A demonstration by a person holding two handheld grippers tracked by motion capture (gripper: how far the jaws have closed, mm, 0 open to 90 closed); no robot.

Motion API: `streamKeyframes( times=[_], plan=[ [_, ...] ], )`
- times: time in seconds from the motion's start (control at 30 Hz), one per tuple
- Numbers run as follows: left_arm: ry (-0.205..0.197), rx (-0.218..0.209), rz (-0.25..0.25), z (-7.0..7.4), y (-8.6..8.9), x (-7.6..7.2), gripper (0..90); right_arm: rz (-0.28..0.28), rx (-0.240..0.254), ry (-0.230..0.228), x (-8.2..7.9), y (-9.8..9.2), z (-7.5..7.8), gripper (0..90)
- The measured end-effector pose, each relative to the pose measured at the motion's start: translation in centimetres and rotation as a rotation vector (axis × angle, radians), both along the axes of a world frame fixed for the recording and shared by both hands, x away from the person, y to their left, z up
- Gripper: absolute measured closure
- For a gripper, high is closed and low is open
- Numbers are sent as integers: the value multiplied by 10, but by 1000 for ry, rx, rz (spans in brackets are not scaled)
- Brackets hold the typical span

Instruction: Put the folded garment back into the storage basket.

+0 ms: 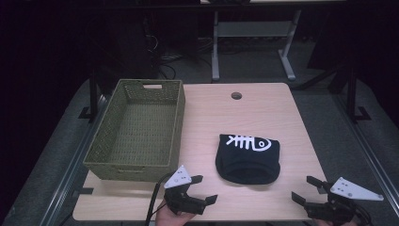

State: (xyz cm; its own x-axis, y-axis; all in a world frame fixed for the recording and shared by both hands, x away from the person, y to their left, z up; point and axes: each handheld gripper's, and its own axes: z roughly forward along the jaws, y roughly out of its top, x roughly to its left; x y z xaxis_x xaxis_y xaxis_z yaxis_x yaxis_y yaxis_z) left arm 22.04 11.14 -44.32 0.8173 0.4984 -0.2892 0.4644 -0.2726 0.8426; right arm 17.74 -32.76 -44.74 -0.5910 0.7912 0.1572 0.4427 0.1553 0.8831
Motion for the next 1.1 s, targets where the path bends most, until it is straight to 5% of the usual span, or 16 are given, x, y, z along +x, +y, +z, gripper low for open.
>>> streamKeyframes(
  times=[0.23,0.57,1.1],
  plan=[
    [6,31,22,-7,-13,14,144,-2,-6,69,13,0,0,139],
    [32,9,82,-8,-20,40,144,35,-24,90,39,10,10,139],
    [84,-13,219,-17,-54,86,146,31,-19,242,100,19,4,141]
  ],
)
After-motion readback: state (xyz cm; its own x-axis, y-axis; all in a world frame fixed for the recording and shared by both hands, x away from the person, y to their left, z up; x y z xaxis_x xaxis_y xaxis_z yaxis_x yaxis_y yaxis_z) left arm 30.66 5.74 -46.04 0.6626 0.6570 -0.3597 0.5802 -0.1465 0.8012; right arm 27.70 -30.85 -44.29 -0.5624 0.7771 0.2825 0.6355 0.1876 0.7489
